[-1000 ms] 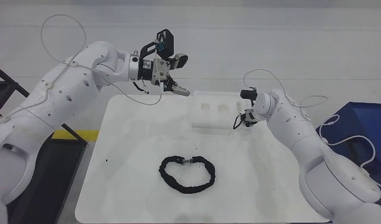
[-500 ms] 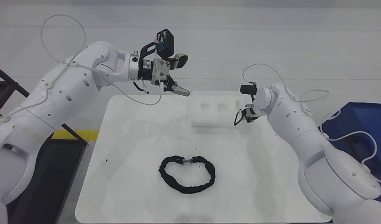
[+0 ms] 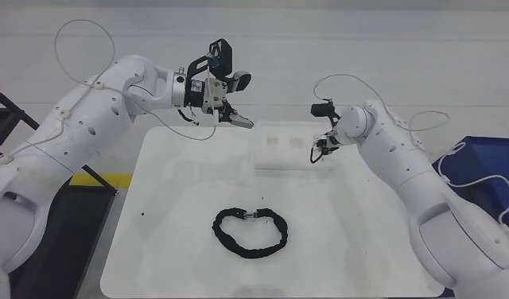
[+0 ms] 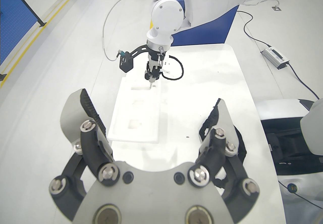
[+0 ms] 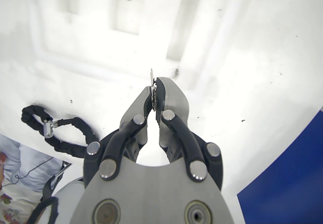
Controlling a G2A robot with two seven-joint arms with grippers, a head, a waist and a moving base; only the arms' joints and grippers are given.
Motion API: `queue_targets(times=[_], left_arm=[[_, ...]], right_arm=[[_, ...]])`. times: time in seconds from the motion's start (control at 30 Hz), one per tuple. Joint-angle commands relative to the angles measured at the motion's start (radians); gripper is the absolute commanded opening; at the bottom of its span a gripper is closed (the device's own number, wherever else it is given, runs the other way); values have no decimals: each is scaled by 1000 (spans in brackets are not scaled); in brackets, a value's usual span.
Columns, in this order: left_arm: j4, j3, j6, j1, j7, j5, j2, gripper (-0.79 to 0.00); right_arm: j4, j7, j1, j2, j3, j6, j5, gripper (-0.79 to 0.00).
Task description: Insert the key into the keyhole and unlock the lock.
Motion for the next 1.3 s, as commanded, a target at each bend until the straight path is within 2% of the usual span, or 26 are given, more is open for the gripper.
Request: queue_targets(times=[0.0, 0.2, 0.4, 0.53, 0.63, 0.83, 0.97, 1.1, 1.27], left_arm=[[0, 0, 0, 0, 0, 0, 0, 0], [0, 0, 0, 0, 0, 0, 0, 0], [0, 0, 0, 0, 0, 0, 0, 0], [0, 0, 0, 0, 0, 0, 0, 0], [0, 0, 0, 0, 0, 0, 0, 0], [0, 0, 0, 0, 0, 0, 0, 0], [0, 0, 0, 0, 0, 0, 0, 0], [0, 0, 0, 0, 0, 0, 0, 0], [0, 0, 0, 0, 0, 0, 0, 0]], right_arm=[[-68, 15, -20, 25, 31, -12, -1, -785], [-357, 68, -129, 121, 166, 16, -37, -785], [-738, 120, -336, 224, 396, 51, -57, -785], [-938, 130, -484, 270, 555, 54, -23, -785], [-1027, 122, -569, 290, 653, 26, 34, -785], [-1068, 72, -685, 310, 808, -62, 236, -785], [-1032, 53, -730, 318, 877, -113, 355, -785], [-988, 53, -742, 322, 900, -146, 429, -785], [-977, 55, -741, 323, 900, -144, 427, -785]])
